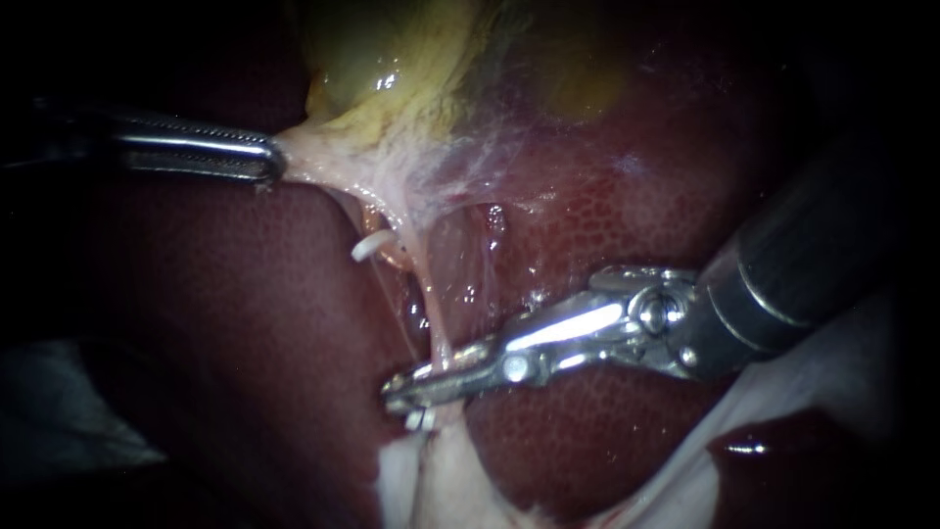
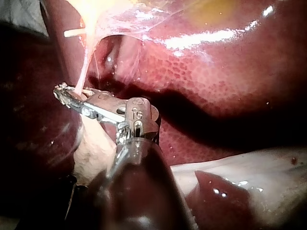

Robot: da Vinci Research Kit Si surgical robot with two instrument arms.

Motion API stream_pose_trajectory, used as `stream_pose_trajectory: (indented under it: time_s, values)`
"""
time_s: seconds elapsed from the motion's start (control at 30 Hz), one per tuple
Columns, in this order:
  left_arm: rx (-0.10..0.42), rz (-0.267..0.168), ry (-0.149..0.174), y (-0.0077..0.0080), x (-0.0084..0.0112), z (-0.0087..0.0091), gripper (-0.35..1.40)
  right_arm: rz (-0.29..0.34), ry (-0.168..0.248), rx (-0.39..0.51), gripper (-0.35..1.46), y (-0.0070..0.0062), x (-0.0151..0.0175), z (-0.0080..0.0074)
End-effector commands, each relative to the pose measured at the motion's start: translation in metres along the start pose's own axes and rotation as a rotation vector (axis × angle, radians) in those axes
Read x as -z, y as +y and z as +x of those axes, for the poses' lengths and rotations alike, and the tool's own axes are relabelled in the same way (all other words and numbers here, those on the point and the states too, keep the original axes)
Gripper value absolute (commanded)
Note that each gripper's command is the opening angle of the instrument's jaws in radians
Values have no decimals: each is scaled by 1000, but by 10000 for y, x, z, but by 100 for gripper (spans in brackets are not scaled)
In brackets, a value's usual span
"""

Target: Going back first clip right tube

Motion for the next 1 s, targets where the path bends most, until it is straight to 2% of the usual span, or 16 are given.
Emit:
stream_pose_trajectory:
  time_s: [0.03, 0.07, 0.13, 0.2, 0.27, 0.43, 0.6, 0.7, 0.83, 1.0]
  values:
    - [0, 0, 0, 0, 0, -1, -35, -3, -2, 4, -35, 1, 0, 0]
    - [0, 0, 0, 0, 0, -1, -35, -1, 0, 11, -29, 1, -1, -1]
    - [0, 0, 0, 0, 0, -1, -35, -1, 0, 77, 7, 2, -3, -2]
    - [0, 0, 0, 0, 0, -1, -35, -3, 0, 107, 31, 5, -5, -3]
    - [0, 0, 0, 0, 0, -1, -35, -6, 2, 120, 42, 11, -8, -2]
    - [0, 0, 0, 0, 0, -1, -35, -22, 13, 125, 48, 30, -10, -9]
    - [-1, 0, 0, 0, 1, -1, -35, -40, 19, 132, 50, 59, -6, -21]
    - [-1, 1, 0, 1, 1, -1, -35, -45, 22, 132, 50, 69, 0, -23]
    - [-1, 1, 0, 2, 1, -1, -35, -44, 21, 172, 50, 69, 9, -24]
    - [-1, 0, 0, 2, 3, -1, -35, -37, 18, 241, 50, 54, 16, -26]
